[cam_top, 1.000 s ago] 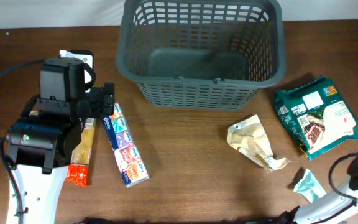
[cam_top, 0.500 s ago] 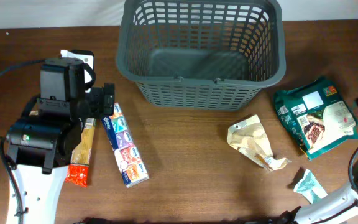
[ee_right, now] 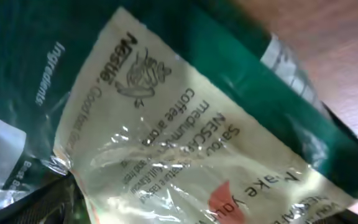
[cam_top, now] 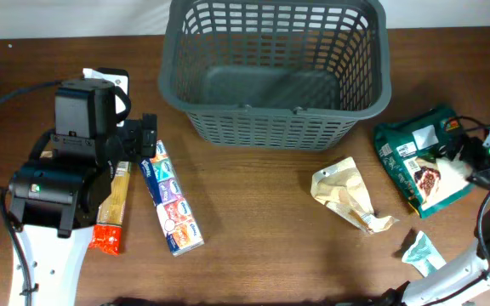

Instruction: Pack container

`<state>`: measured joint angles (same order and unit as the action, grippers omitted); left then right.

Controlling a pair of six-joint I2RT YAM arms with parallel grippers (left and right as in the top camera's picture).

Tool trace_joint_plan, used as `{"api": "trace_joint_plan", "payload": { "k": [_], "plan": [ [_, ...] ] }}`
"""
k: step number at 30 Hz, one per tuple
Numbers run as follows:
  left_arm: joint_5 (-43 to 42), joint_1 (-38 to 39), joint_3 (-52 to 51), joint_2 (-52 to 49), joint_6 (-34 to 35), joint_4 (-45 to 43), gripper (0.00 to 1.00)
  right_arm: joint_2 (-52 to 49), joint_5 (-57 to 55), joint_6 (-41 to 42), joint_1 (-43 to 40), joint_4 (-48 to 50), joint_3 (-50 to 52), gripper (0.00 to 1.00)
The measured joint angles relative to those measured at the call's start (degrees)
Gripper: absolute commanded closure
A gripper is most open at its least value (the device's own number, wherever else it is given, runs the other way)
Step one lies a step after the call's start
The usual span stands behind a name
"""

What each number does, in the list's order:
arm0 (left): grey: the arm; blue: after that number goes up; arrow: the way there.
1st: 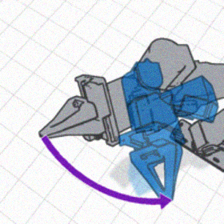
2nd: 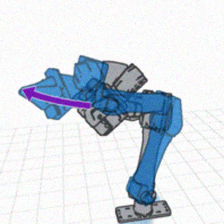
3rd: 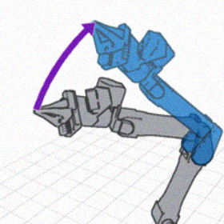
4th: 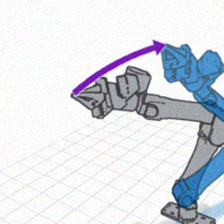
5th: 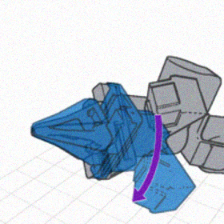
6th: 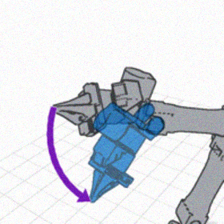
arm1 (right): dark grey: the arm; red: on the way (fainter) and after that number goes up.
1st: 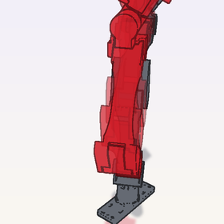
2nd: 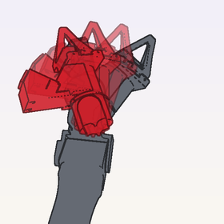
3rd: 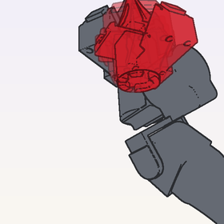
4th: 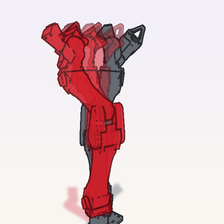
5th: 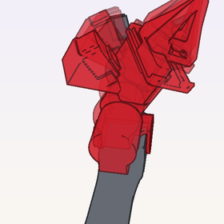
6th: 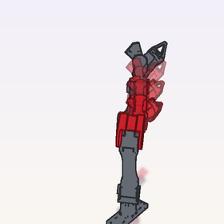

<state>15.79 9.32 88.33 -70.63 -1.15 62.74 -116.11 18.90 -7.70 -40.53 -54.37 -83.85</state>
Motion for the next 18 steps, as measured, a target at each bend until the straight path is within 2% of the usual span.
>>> {"api": "trace_joint_plan", "payload": {
  "k": [8, 18],
  "plan": [
    [0.0, 0.0, 0.0, 0.0, 0.0, 0.0, 0.01, 1.5, 3.5, -3.0, 0.3, 7.6, 5.5, 0.01],
    [0.0, 0.0, 0.0, 0.0, 0.0, 0.0, 0.01, 4.8, 8.5, -0.7, 0.3, 26.0, 16.8, 0.01]
  ]
}}
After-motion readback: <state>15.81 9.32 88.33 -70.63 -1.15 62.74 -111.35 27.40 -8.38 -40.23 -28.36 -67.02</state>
